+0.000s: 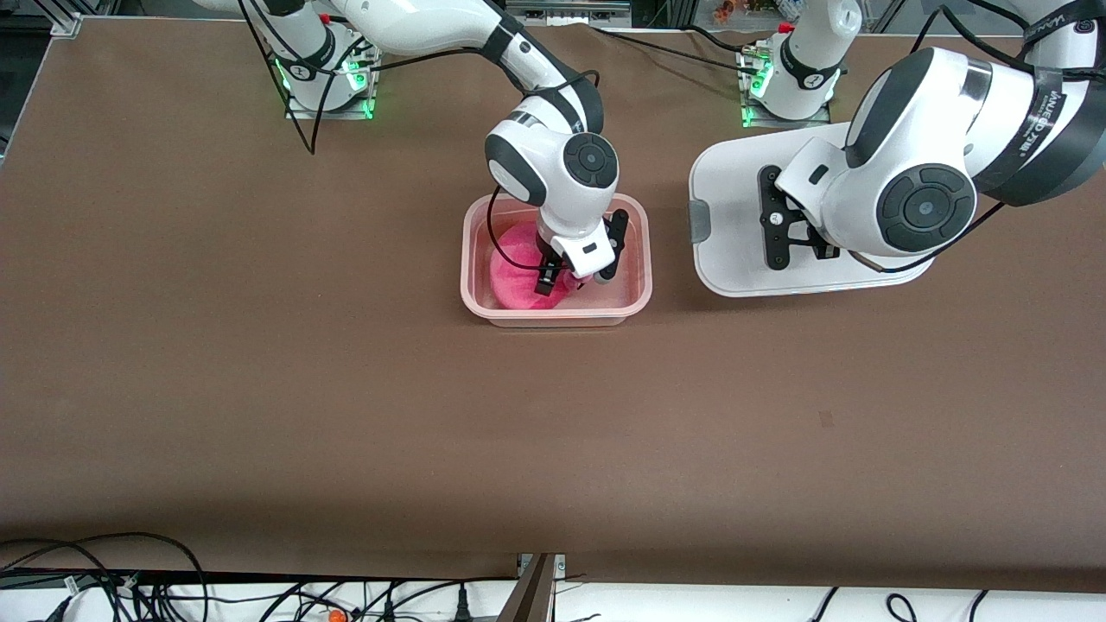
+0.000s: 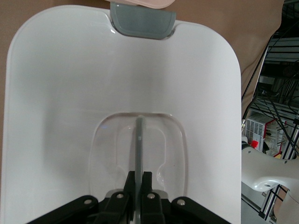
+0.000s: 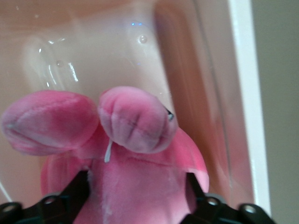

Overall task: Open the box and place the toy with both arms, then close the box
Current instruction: 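Lower the pink toy into the box with the right gripper, then open the right gripper and withdraw it from the box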

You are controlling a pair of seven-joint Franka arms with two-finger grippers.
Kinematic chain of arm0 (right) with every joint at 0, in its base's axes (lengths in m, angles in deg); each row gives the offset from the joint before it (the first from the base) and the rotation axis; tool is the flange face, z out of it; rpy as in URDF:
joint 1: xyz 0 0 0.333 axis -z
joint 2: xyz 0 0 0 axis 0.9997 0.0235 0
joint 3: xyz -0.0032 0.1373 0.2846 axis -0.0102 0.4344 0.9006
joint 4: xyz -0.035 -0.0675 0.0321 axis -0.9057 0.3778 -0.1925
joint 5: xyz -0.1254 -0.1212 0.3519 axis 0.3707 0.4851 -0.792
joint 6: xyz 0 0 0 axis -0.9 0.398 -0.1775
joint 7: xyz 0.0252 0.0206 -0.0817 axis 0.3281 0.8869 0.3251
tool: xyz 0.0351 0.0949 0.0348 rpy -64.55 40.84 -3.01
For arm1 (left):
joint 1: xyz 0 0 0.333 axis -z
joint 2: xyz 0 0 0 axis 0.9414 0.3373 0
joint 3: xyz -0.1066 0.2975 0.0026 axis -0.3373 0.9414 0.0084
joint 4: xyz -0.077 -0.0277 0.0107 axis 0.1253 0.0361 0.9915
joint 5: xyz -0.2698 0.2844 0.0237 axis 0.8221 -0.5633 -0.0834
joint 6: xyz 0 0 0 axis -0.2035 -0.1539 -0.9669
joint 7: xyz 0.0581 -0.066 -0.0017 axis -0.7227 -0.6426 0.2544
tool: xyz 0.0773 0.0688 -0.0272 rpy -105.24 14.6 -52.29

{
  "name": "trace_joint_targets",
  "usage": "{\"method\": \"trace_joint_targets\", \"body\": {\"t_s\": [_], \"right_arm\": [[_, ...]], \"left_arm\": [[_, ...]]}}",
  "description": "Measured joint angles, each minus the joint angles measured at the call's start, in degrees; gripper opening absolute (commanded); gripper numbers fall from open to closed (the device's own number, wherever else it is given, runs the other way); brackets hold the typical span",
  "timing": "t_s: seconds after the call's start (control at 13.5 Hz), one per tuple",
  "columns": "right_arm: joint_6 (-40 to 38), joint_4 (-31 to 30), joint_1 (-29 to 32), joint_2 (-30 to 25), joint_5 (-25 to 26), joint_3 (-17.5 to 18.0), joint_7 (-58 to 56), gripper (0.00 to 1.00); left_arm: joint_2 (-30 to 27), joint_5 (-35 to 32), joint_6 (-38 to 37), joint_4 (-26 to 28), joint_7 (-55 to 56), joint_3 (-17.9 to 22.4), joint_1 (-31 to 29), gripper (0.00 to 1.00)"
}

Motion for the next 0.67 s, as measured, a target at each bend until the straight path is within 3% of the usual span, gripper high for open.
{"method": "trace_joint_targets", "body": {"t_s": [0.37,0.67], "right_arm": [[-2.99,1.31,3.35,-4.68,0.02,-2.08,0.7,1.0],[-6.25,1.47,16.7,-13.1,-2.25,-2.71,0.07,1.0]], "left_arm": [[0.0,0.0,-0.08,-0.09,-0.02,-0.12,0.01,0.0],[0.01,2.77,-0.31,-0.89,-0.07,-0.48,0.03,0.0]]}}
